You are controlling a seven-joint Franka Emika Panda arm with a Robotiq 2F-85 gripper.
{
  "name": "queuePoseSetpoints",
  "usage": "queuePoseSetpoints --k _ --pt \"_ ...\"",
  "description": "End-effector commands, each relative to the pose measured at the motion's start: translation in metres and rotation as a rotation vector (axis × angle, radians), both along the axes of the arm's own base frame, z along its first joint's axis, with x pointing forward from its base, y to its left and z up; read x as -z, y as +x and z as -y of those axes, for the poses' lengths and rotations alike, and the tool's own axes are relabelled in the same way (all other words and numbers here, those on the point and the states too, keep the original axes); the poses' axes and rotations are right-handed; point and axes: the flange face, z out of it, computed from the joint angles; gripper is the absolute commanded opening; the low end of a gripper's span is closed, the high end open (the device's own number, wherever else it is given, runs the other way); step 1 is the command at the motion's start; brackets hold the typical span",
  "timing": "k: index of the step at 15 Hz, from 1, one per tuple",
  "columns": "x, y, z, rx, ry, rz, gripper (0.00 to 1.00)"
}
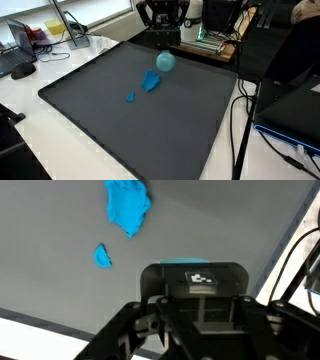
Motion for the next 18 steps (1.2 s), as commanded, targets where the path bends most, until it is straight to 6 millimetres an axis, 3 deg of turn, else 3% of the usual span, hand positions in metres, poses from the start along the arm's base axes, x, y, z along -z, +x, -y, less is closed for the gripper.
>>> queuePoseSetpoints --k 1,6,7,13,14,18 --pt "-0.015 -0.030 0.010 0.053 0.032 0.042 0.21" --pt "-0.029 -0.049 0.020 0.202 0.000 0.107 0.21" --pt "-0.022 -0.033 0.012 0.135 0.005 0.064 0.46" --pt "-0.027 -0.043 0.015 0.189 0.005 0.082 0.46" --pt "-0.027 -0.043 0.015 0.190 0.005 0.082 0.21" --pt "-0.018 -0.029 0.035 0.256 0.022 -0.005 0.21"
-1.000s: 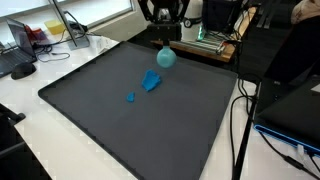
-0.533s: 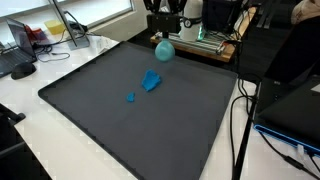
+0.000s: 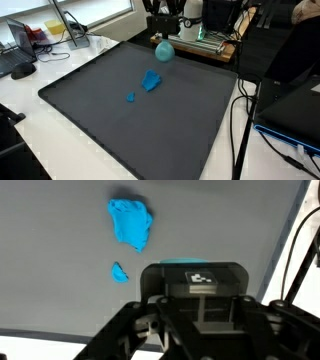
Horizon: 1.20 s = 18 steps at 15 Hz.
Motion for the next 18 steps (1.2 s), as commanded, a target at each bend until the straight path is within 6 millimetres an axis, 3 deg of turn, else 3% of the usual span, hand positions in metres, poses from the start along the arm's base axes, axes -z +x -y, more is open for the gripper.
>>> queuePoseSetpoints --k 1,10,14,18 --pt "0.004 0.014 0.022 0.064 0.030 -0.075 0.21" --pt "0.029 0.030 0.114 0.202 0.137 -0.246 0.21" --pt "0.053 0.037 0.147 0.268 0.161 -0.341 0.21" --pt "0.088 0.045 0.164 0.319 0.162 -0.428 0.21"
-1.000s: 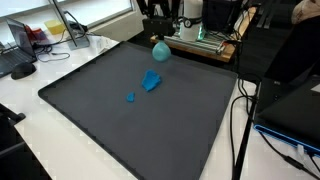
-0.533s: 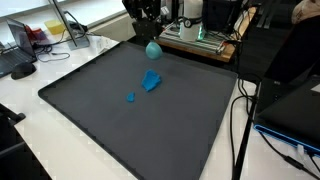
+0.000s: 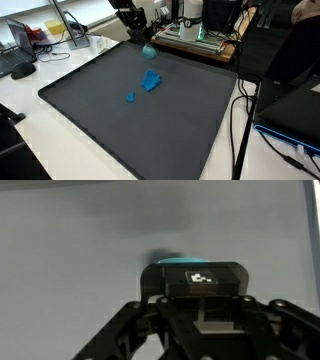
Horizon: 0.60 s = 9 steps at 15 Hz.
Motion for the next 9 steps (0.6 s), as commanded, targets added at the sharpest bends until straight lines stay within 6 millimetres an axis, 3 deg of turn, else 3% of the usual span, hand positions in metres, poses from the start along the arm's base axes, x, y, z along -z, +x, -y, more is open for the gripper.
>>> queuePoseSetpoints --k 1,9 --pt "0.025 0.014 0.011 0.040 0.039 -0.071 0.21" --pt "0.071 0.026 0.027 0.081 0.058 -0.167 0.21"
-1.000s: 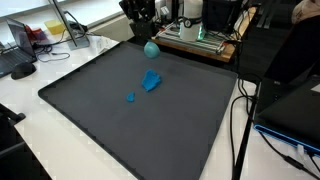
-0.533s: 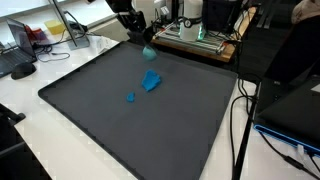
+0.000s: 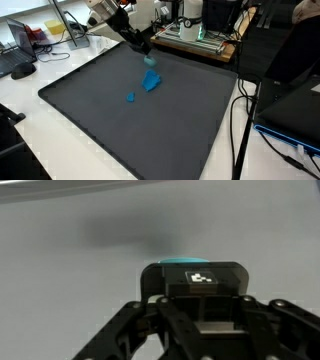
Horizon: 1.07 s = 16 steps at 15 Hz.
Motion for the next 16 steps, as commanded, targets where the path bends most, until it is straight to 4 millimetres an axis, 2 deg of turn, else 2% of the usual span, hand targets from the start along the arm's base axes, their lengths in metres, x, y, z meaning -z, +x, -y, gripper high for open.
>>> queuePoseSetpoints --k 1,4,5,6,11,12,16 --pt "0.006 0.010 0.006 0.036 0.033 -0.030 0.21" --pt "0.011 0.017 0.007 0.038 0.046 -0.006 0.21" --pt "0.014 0.010 0.005 0.016 0.008 -0.018 0.21" --pt "0.015 0.010 0.005 0.017 0.008 -0.019 0.46" --pt "0.017 0.010 0.005 0.016 0.008 -0.022 0.46" --pt "0.017 0.010 0.005 0.016 0.008 -0.022 0.21" --pt "0.032 0.019 0.003 0.019 0.004 -0.009 0.21"
